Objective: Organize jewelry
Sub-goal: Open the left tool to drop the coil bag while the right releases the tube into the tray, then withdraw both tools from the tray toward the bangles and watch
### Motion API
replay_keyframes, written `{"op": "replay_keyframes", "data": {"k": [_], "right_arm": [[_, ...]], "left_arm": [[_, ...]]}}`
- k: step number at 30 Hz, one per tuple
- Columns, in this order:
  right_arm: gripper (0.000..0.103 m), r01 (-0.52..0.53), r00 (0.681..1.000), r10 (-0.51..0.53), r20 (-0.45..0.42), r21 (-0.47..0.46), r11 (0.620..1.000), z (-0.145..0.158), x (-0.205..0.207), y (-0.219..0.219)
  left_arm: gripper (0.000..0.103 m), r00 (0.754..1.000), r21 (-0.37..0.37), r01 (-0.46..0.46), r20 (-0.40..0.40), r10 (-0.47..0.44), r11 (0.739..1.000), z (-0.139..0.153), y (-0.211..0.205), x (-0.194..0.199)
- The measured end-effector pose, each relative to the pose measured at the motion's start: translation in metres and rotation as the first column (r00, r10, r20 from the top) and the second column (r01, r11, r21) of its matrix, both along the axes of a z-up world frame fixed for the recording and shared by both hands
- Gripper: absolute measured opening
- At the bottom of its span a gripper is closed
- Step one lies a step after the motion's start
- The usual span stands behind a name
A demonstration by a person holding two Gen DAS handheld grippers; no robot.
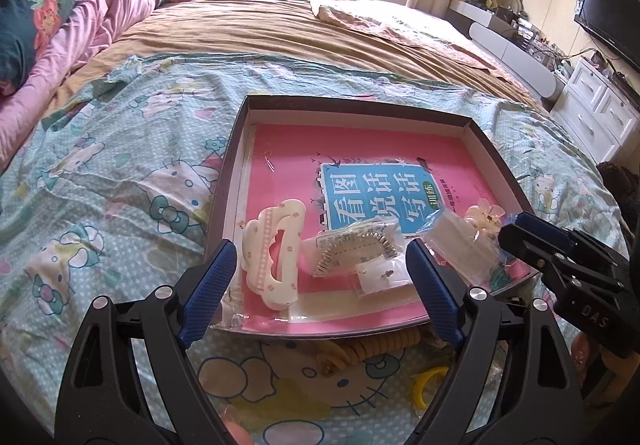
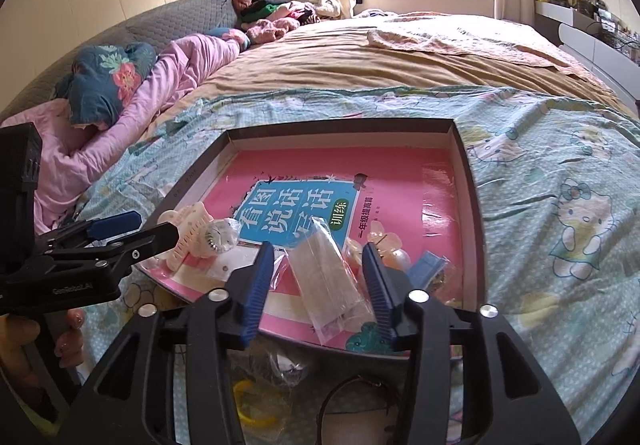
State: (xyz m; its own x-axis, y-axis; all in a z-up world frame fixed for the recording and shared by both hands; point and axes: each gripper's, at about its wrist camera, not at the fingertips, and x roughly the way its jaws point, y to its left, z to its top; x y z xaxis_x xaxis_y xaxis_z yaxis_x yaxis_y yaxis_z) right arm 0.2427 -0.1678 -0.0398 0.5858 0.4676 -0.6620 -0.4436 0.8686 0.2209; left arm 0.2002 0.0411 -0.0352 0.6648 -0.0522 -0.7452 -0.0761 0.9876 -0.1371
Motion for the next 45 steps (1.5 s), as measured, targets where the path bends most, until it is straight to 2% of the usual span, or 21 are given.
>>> {"op": "replay_keyframes", "data": {"k": [1,2,3,7,12,19,30,45], "right_arm": [[0.054,0.002,1.0,-0.002,0.002,0.002,1.0,0.001,-0.002,-0.001],[0.059,0.007,1.0,-0.007,0.006,0.005,1.0,0.002,-0.004,-0.002],[0.062,0.016,1.0,-0.016,0.011,0.01,1.0,0.004,-0.007,-0.005],[0.078,0.029,0.999,-0.03,0.022,0.02,0.999,0.009,-0.013,-0.011],[0.086,0.046,0.998,-0.048,0.042,0.038,0.998,0.019,-0.021,-0.019],[0.087,0.06,0.996,-0.064,0.061,0.057,0.997,0.031,-0.032,-0.032],[0.087,0.066,0.992,-0.073,0.104,0.064,0.996,0.047,-0.051,-0.046],[0.087,0.051,0.989,-0.056,0.134,0.042,0.998,0.054,-0.073,-0.054]], "left_arm": [[0.082,1.0,-0.002,-0.002,0.0,0.002,1.0,0.001,0.0,-0.001],[0.09,1.0,-0.004,-0.005,0.002,0.005,1.0,0.001,0.001,-0.002],[0.091,1.0,-0.006,-0.007,0.005,0.007,1.0,0.002,0.001,-0.002],[0.092,1.0,-0.011,-0.014,0.015,0.014,1.0,0.006,0.003,-0.006],[0.093,0.999,-0.022,-0.026,0.026,0.026,0.999,0.01,0.005,-0.012],[0.093,0.997,-0.037,-0.03,0.066,0.033,0.999,0.022,0.004,-0.027],[0.093,0.995,-0.017,0.005,0.104,-0.004,1.0,0.036,-0.013,-0.049],[0.093,0.993,0.015,0.031,0.111,-0.033,0.999,0.041,-0.025,-0.07]]}}
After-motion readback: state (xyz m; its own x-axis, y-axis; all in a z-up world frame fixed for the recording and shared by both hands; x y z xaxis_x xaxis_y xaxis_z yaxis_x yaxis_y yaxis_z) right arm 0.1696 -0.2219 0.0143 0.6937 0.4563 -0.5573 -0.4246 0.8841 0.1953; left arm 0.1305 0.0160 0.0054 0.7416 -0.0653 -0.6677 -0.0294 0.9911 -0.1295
